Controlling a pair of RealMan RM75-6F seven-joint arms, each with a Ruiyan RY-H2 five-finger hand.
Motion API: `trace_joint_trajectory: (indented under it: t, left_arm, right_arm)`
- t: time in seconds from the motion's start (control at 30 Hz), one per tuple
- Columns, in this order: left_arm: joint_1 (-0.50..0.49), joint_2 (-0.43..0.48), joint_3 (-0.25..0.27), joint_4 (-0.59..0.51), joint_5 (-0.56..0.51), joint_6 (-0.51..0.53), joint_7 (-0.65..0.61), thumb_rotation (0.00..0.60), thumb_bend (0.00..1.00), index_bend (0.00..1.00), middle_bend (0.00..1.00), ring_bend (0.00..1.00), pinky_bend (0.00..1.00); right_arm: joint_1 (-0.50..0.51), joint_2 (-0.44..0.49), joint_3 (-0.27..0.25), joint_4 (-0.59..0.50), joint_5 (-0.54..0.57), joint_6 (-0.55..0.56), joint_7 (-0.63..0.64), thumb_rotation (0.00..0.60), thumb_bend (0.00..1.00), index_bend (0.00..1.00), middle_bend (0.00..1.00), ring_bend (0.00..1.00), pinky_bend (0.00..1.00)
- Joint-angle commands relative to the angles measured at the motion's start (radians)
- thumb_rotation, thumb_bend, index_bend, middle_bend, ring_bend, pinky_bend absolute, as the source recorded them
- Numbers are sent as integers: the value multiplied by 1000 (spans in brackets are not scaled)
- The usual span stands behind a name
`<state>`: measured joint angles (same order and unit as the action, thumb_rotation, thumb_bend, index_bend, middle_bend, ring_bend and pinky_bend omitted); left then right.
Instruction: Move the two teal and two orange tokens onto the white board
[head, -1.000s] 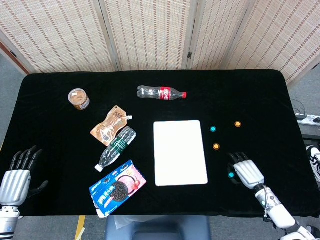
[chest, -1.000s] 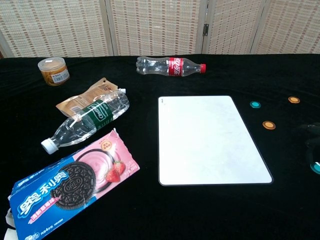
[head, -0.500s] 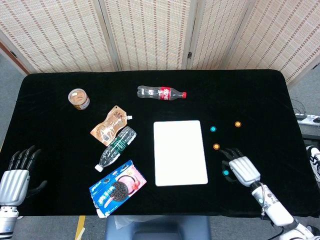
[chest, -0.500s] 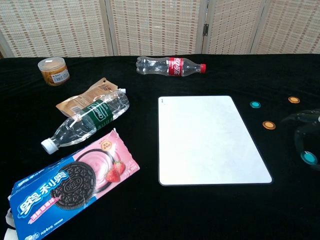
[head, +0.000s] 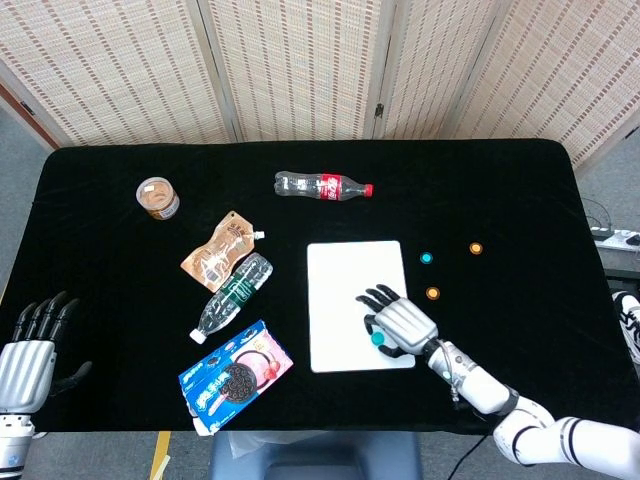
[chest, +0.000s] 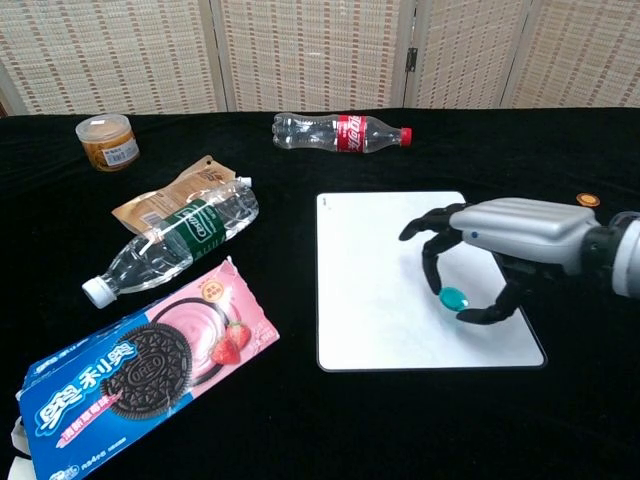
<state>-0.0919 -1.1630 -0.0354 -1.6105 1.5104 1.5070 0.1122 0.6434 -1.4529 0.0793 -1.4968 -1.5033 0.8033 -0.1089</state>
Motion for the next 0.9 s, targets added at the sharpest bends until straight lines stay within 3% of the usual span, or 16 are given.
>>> trace_joint_trajectory:
  t: [0.03,0.2,0.3,0.43,0.5,0.6,0.73,0.9]
  left_arm:
    - [2,1,1,1,-2,0,-2,600,250,107,46,63,0]
    - [5,-2,2,6,-1,2,-9,600,250,107,45,62,0]
    - [6,-6,2,11,-1,2,-12,600,250,107,45,63,0]
    - [4,-8,2,13,-1,-1,-13,600,249,107,44,62,0]
    - [2,-9,1,11,-1,-3,-11,600,250,107,44,62,0]
    - [1,-8,1,8,3,-3,-8,600,250,107,44,62,0]
    - [0,-4,-1,3,2,-4,-2,600,250,107,44,62,0]
    - [-5,-5,1,-9,4,-12,12,600,250,107,44,62,0]
  right_arm:
    - [32,-38,17,5,30,-30,-41,600,364,524,126,17,0]
    - [64,-68,11,-1,60,-60,-124,600,365,512,120,13,0]
    - [68,-68,4,-12,75,-53,-167,600,365,372,97,2,0]
    - [57,-58,2,-24,89,-20,-184,600,365,110,77,0,0]
    - [48,-46,4,-26,93,5,-177,600,365,60,77,0,0]
    - [28,-26,16,-10,99,57,-156,600,365,68,78,8,0]
    - [7,8,50,32,152,103,-137,600,365,188,82,1,0]
    - [5,29,96,88,246,106,-135,600,365,267,90,0,0]
